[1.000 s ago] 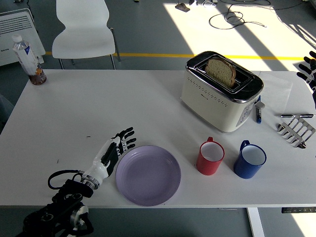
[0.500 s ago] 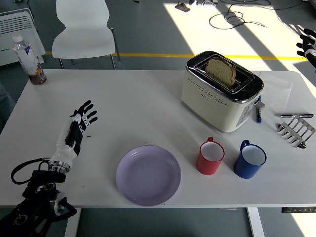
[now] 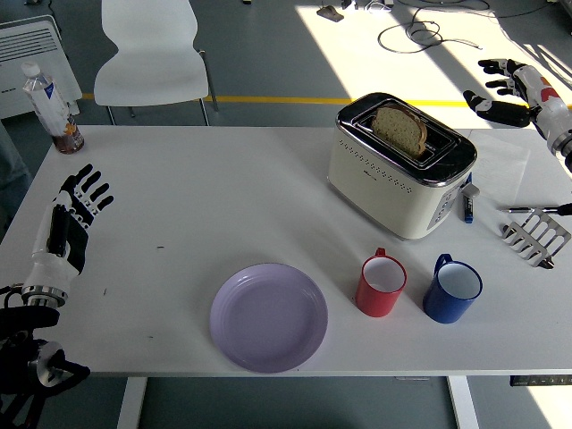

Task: Push plate across desktop,pick up the break from the machine,place the break in the plate

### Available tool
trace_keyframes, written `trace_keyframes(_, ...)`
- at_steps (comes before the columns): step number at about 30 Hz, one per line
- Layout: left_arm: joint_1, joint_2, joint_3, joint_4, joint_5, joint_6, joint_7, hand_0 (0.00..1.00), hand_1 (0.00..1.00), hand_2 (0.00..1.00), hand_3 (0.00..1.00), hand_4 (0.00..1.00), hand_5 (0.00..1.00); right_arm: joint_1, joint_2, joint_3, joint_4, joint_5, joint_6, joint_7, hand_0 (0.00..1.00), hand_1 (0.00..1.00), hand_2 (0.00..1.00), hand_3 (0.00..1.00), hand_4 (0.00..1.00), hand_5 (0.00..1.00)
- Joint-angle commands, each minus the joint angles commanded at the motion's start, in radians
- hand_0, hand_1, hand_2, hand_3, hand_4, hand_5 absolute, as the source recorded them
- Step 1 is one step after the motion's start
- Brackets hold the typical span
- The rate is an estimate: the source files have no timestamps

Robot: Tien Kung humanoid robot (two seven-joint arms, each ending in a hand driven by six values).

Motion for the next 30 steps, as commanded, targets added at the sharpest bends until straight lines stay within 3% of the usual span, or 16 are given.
trace_keyframes(8,-0.003,-0.003,-0.012,0.000,-0.008,-0.005,0.010,0.797,0.849,0.921,0.884,0.544,0.998,0.130,0.080,-0.095,-0.161,-0.124,0.046,-0.015,0.895,0.864,0.926,0.903,0.811,0.380)
trace_keyframes(11,-0.003,-0.006,-0.006,0.000,-0.009,-0.004,0.010,0.797,0.849,0.921,0.884,0.544,0.998,0.167,0.115,-0.122,-0.217,-0.115,0.081,-0.024,0.895,0.864,0.926,0.903,0.811,0.380)
trace_keyframes(16,-0.007,-0.010,-0.005,0.002,-0.009,0.000,0.010,0.796,0.845,0.920,0.882,0.548,0.998,0.208,0.156,-0.145,-0.256,-0.079,0.117,-0.036,0.904,0.872,0.935,0.906,0.817,0.390)
trace_keyframes(23,-0.015,-0.008,-0.004,0.005,-0.009,0.004,0.009,0.796,0.845,0.919,0.878,0.549,0.998,0.268,0.233,-0.176,-0.358,-0.088,0.138,-0.057,0.894,0.866,0.919,0.898,0.827,0.409)
trace_keyframes(24,-0.016,-0.008,-0.004,0.005,-0.009,0.004,0.009,0.795,0.844,0.916,0.876,0.551,0.998,0.270,0.235,-0.177,-0.363,-0.089,0.139,-0.058,0.840,0.807,0.843,0.862,0.831,0.419)
trace_keyframes(29,-0.016,-0.010,-0.006,0.007,-0.009,0.007,0.008,0.795,0.844,0.916,0.876,0.551,0.998,0.297,0.276,-0.209,-0.430,-0.089,0.157,-0.068,0.840,0.807,0.843,0.862,0.831,0.419)
trace_keyframes(30,-0.016,-0.011,-0.006,0.007,-0.010,0.007,0.008,0.794,0.843,0.916,0.876,0.552,0.998,0.301,0.281,-0.214,-0.436,-0.091,0.161,-0.070,0.795,0.757,0.751,0.832,0.828,0.418)
